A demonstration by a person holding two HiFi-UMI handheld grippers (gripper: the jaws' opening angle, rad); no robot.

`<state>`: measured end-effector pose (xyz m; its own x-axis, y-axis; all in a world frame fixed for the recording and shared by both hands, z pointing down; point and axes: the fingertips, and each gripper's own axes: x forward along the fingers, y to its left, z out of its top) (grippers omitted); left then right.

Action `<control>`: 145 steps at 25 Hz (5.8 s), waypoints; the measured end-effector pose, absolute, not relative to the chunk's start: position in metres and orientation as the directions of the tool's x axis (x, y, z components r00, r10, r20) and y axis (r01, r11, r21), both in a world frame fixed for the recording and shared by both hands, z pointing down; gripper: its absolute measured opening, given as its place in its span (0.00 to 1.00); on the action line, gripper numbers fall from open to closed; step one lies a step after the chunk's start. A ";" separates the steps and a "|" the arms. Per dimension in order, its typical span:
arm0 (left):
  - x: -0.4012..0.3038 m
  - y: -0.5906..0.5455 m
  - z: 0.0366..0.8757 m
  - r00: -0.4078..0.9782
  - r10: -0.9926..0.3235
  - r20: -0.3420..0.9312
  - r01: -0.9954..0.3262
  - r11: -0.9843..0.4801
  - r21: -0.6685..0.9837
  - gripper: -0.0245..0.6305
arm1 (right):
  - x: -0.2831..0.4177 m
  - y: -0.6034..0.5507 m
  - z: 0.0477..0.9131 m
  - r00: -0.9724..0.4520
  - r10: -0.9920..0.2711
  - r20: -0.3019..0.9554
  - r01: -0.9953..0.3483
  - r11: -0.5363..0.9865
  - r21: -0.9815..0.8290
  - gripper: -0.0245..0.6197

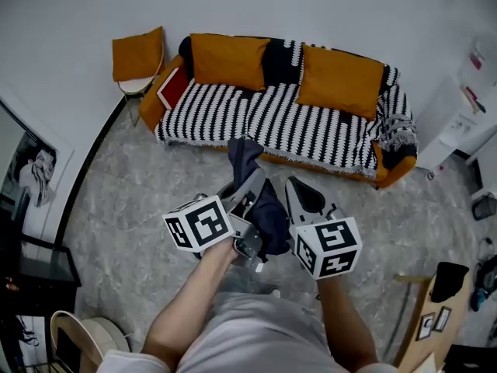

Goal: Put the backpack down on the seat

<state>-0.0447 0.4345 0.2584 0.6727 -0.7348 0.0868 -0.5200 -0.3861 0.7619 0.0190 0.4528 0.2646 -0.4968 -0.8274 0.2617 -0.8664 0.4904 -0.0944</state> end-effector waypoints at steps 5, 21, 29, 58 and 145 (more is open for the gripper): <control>-0.071 0.391 0.260 0.696 -0.712 0.088 -0.509 -0.404 0.760 0.08 | -0.015 0.406 0.264 -0.491 -0.830 0.264 -0.870 0.484 -0.096 0.04; -0.184 0.282 0.249 0.722 -0.688 0.072 -0.500 -0.448 0.741 0.08 | -0.133 0.292 0.251 -0.481 -0.837 0.261 -0.873 0.485 -0.054 0.04; -0.230 0.260 0.252 0.710 -0.700 0.073 -0.508 -0.437 0.742 0.08 | -0.188 0.269 0.254 -0.516 -0.813 0.269 -0.850 0.525 -0.042 0.04; -0.164 0.089 0.285 0.702 -0.697 0.150 -0.546 -0.390 0.741 0.08 | -0.111 0.091 0.290 -0.527 -0.798 0.294 -0.849 0.512 -0.131 0.04; 0.052 -0.249 0.540 0.729 0.413 0.546 0.143 -0.872 0.469 0.08 | 0.043 -0.231 0.500 -0.376 -0.763 0.526 -0.923 0.262 -0.281 0.04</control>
